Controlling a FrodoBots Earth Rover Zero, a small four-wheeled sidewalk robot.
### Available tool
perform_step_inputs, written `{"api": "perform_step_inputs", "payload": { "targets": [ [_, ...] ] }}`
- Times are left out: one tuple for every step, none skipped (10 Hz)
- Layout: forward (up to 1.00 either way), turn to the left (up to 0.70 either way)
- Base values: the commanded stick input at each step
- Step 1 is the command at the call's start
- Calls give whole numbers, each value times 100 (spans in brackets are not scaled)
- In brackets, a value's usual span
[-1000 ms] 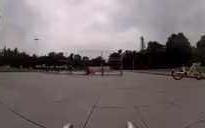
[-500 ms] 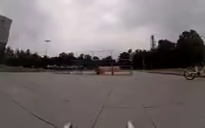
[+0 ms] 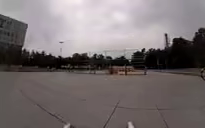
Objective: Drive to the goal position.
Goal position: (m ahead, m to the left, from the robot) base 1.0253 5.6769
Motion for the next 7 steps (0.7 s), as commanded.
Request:
{"api": "perform_step_inputs", "payload": {
  "targets": [
    [0, 70],
    [0, 70],
    [0, 70],
    [0, 70],
    [0, 70],
    [0, 70],
    [0, 70]
  ]
}}
